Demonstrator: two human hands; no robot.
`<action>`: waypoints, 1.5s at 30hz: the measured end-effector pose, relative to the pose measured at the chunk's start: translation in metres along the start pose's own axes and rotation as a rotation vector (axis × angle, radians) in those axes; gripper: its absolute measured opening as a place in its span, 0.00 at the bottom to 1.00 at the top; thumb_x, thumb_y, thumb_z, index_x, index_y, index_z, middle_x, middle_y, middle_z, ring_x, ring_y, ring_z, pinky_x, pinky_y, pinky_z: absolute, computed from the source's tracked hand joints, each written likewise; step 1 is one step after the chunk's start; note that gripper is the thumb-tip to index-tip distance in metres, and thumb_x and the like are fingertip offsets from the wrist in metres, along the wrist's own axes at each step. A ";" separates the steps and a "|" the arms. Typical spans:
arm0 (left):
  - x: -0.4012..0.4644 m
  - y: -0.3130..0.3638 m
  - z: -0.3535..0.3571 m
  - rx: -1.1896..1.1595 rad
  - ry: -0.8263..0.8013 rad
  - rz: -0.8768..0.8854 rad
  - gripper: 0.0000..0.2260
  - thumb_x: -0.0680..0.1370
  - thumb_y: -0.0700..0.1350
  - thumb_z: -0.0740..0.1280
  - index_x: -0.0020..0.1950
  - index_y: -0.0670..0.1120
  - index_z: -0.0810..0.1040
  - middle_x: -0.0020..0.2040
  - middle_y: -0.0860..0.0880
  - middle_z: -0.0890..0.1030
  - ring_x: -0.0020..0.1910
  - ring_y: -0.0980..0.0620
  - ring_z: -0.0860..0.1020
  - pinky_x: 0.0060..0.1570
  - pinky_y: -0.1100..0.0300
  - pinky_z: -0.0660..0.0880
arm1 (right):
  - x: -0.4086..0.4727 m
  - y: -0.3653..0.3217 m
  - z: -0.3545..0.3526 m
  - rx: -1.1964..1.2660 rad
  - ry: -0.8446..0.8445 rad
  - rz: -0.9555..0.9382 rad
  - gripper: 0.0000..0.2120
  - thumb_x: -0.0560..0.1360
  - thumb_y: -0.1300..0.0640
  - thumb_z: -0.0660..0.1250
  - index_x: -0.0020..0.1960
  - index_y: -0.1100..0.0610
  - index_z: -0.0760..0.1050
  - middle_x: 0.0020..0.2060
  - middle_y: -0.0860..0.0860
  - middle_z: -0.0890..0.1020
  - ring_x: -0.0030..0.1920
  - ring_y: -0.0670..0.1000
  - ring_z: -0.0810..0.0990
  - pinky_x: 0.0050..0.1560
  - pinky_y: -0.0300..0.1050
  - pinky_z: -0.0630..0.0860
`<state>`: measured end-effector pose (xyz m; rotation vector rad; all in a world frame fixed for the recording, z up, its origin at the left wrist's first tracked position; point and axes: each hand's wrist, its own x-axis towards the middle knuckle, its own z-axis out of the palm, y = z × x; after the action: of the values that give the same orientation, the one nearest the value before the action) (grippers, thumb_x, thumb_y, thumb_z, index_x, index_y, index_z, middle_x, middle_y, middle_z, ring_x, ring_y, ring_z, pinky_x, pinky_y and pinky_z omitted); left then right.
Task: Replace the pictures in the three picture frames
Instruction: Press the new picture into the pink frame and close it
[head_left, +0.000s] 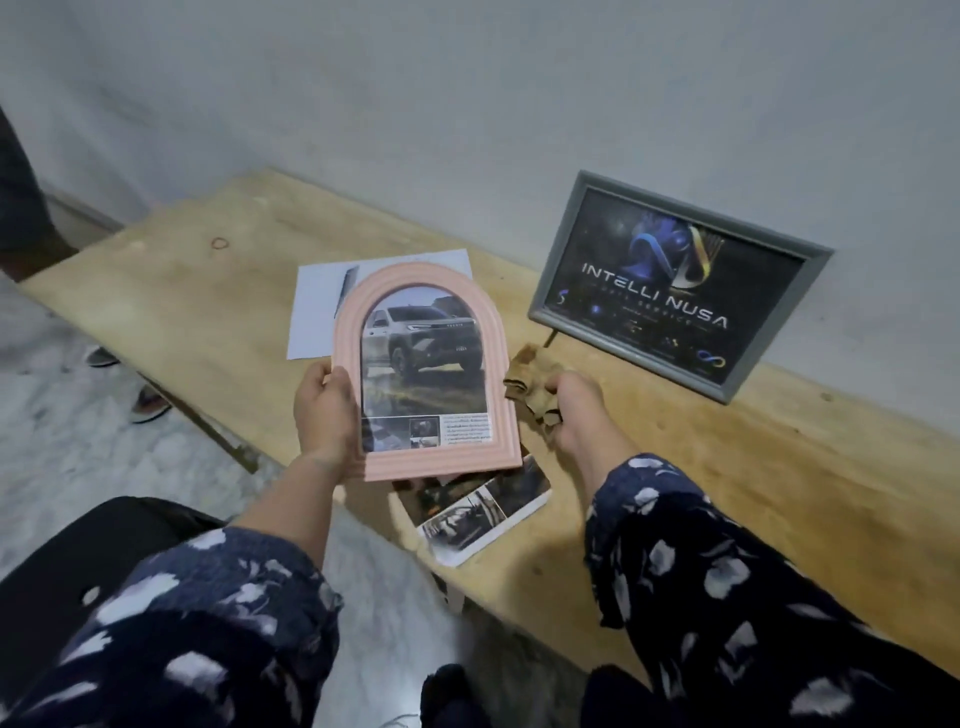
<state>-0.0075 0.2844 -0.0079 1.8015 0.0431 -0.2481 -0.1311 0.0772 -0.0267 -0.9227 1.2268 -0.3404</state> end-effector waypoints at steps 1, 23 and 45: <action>0.016 -0.003 -0.007 0.009 0.018 -0.010 0.08 0.73 0.49 0.58 0.36 0.52 0.73 0.31 0.43 0.71 0.32 0.42 0.71 0.36 0.39 0.74 | 0.006 -0.002 0.017 -0.012 0.002 -0.011 0.30 0.66 0.59 0.59 0.69 0.51 0.68 0.58 0.59 0.79 0.52 0.61 0.80 0.53 0.61 0.77; 0.030 0.032 0.078 -0.014 -0.284 0.013 0.08 0.78 0.44 0.56 0.49 0.46 0.74 0.31 0.45 0.69 0.29 0.46 0.67 0.32 0.52 0.68 | -0.005 -0.036 -0.006 -0.231 0.023 -0.261 0.16 0.80 0.60 0.56 0.65 0.53 0.72 0.53 0.53 0.80 0.49 0.54 0.80 0.53 0.51 0.78; -0.198 0.066 0.358 0.277 -0.889 0.283 0.09 0.83 0.44 0.55 0.59 0.45 0.72 0.52 0.45 0.77 0.53 0.44 0.75 0.56 0.51 0.71 | -0.023 -0.092 -0.369 -0.108 0.565 -0.372 0.17 0.79 0.65 0.55 0.65 0.51 0.68 0.45 0.53 0.80 0.43 0.53 0.80 0.42 0.48 0.79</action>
<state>-0.2426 -0.0566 0.0136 1.7938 -0.9010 -0.8565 -0.4512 -0.1172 0.0409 -1.1966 1.5934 -0.8831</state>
